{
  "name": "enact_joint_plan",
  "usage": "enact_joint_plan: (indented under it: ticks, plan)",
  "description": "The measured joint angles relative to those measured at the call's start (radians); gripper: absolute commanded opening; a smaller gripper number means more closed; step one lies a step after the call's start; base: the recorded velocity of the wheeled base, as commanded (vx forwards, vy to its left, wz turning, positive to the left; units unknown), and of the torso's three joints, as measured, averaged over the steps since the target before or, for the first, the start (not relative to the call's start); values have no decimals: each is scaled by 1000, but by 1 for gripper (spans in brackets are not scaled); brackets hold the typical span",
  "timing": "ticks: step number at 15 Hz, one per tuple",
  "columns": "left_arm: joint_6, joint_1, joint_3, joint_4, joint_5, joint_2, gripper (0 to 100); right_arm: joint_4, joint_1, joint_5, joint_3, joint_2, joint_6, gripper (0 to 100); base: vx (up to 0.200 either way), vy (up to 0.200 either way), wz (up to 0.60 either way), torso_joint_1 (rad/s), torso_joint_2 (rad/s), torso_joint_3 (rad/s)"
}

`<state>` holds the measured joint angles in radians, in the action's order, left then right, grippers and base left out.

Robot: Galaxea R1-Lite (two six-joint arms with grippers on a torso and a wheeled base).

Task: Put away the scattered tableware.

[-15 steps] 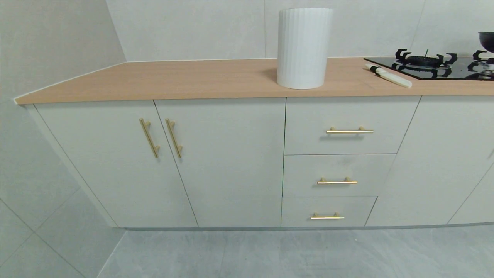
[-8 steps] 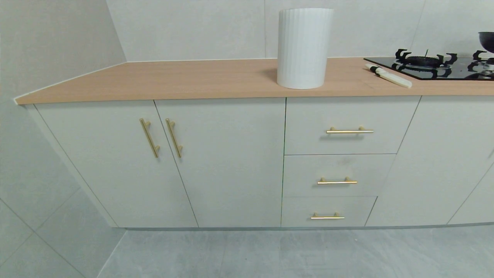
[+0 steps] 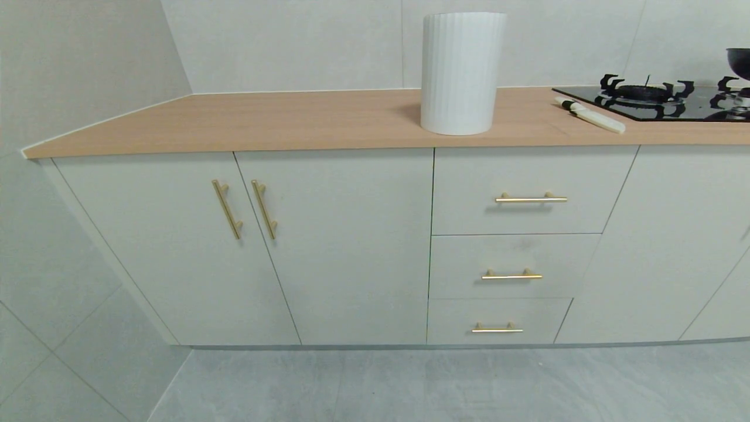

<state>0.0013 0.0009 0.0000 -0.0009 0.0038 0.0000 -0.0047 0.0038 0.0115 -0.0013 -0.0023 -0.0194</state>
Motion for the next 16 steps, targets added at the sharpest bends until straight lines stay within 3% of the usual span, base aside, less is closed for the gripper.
enact_joint_plan:
  ticks: [10, 16]
  plan:
    - [4, 0, 0, 0, 0, 0, 100, 4, 0, -9, 1, 0, 8, 100, 0, 0, 0, 0, 0, 0]
    - [2, 0, 0, 0, 0, 0, 100, 5, 0, -18, 1, 0, 8, 100, 200, 0, 0, 4, 0, 2]
